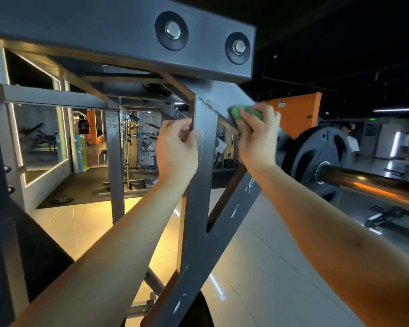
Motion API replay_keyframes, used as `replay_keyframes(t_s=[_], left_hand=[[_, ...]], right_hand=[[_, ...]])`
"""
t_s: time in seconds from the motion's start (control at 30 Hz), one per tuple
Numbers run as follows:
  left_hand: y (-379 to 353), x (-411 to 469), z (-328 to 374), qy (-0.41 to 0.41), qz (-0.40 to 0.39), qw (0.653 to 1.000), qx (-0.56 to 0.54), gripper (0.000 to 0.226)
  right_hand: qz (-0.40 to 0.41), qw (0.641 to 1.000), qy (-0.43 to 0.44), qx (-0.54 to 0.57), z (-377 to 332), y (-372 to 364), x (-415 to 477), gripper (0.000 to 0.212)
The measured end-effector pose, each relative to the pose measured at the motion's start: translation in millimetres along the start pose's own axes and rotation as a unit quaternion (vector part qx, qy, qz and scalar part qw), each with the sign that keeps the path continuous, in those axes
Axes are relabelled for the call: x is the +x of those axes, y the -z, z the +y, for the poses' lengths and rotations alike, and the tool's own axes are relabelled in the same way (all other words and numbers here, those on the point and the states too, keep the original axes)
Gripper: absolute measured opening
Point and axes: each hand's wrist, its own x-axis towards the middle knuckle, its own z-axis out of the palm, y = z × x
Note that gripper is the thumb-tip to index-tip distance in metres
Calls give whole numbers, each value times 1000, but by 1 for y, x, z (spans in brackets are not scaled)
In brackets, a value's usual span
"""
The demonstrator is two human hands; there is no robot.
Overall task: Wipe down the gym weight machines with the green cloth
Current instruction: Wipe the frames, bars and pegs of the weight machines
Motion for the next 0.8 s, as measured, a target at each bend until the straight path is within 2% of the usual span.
replay_keyframes(t_s=[0.1,0.2,0.23,0.33,0.43,0.47,0.53,0.67,0.73,0.8], left_hand=[[2,-1,-2,-5,8,1000,-2,22],[0,-1,-3,-8,16,1000,-5,20],[-1,-1,-4,-10,15,1000,-8,20],[-2,1,-9,-29,15,999,-9,20],[0,2,-9,-31,20,999,-9,21],[1,2,-8,-28,20,999,-8,21],[3,1,-7,-21,22,1000,1,21],[5,0,-6,-14,13,1000,6,21],[6,1,-6,-12,7,1000,17,20],[7,3,-6,-9,1,1000,21,17]], right_hand=[[-6,995,-89,-38,28,18,-20,23],[7,986,-168,-4,-8,7,-7,23],[18,986,-163,31,-29,0,3,21],[0,995,-65,81,-73,-20,22,18],[-9,998,-21,66,-47,-12,14,20],[2,997,-42,58,-28,-5,7,20],[30,988,-147,46,2,7,-10,25],[85,953,-290,30,-1,-2,-16,28],[99,944,-311,46,-21,-7,-6,29],[85,957,-269,67,-31,-9,1,28]])
